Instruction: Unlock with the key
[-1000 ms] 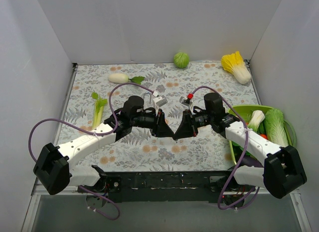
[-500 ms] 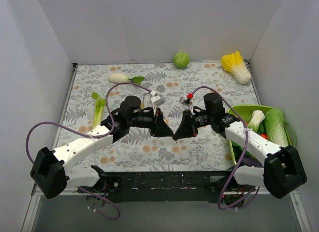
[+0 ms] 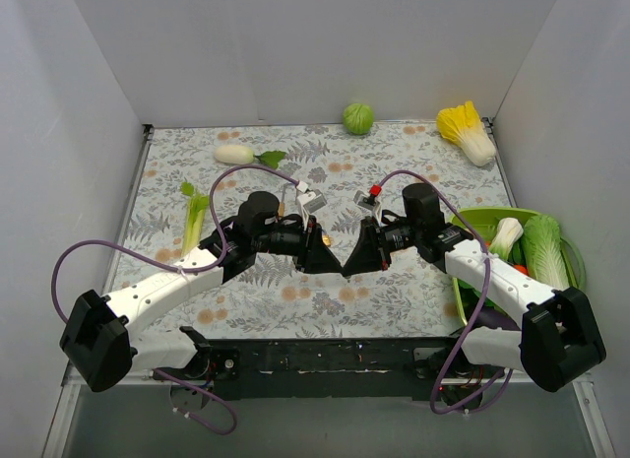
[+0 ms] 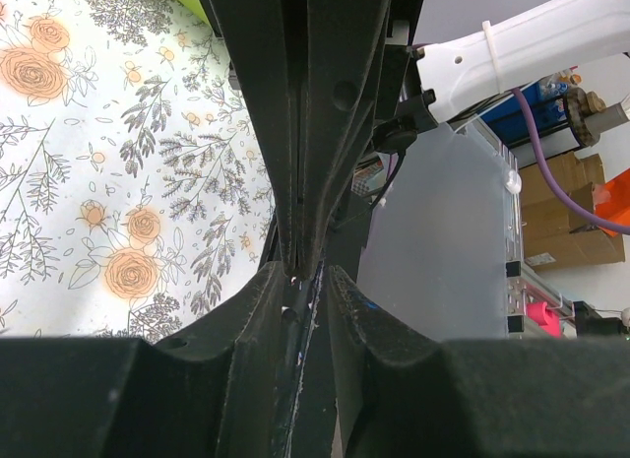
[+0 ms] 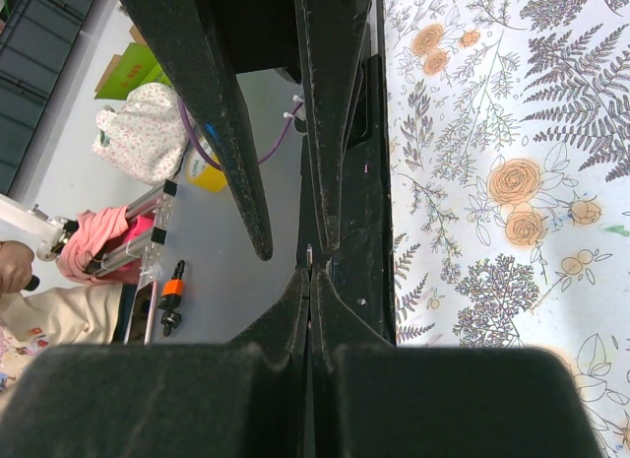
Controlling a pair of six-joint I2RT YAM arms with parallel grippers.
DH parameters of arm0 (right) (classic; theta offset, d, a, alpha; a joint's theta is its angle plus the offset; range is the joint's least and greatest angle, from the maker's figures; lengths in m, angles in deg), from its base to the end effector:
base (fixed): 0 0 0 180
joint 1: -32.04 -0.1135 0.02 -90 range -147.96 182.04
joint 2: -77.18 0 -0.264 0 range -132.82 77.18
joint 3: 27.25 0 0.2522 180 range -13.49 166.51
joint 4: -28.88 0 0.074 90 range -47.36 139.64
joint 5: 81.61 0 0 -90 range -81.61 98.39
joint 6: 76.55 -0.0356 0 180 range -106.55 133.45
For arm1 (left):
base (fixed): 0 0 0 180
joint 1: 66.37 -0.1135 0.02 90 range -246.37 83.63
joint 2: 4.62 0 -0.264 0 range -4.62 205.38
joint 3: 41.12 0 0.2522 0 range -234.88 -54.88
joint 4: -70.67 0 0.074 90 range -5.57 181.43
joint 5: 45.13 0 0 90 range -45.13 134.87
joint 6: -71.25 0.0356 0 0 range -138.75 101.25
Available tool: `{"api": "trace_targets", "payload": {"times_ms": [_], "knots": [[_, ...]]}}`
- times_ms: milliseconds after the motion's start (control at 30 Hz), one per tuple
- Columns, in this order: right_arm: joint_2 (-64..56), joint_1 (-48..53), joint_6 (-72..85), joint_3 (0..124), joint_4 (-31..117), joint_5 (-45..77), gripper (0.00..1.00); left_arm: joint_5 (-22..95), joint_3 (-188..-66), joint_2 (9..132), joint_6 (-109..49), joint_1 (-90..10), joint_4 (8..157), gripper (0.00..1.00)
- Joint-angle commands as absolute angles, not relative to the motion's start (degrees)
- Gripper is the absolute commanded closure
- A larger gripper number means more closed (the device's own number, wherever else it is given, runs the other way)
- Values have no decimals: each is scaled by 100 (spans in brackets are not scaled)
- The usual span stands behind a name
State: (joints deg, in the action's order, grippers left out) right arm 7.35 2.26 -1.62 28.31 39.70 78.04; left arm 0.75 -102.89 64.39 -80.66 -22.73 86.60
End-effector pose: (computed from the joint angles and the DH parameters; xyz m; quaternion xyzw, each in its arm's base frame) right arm 0.2018 0.1539 0.2625 -0.3926 0.6478 0.6135 0.2234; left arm 0.1762 -0.2023 0.2890 0.0814 0.7966 -0.5960 0.0591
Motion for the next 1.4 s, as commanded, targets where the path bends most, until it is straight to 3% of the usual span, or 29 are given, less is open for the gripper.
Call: {"api": "trace_targets", "payload": {"times_ms": [0,1000,1200,1367], "knots": [[836,216,-175,3037,3939,7950,99,66,-10252,6340,-7984,-2260,8672,78],[810,216,-263,3028,3833,8037,99,49,-10243,6481,-7940,-2260,8645,85],[774,216,-245,2967,3825,8072,99,-65,-10217,6516,-8045,-2260,8469,99],[827,215,-245,2967,3842,8055,99,-259,-10077,6472,-8098,-2260,8215,100]]}}
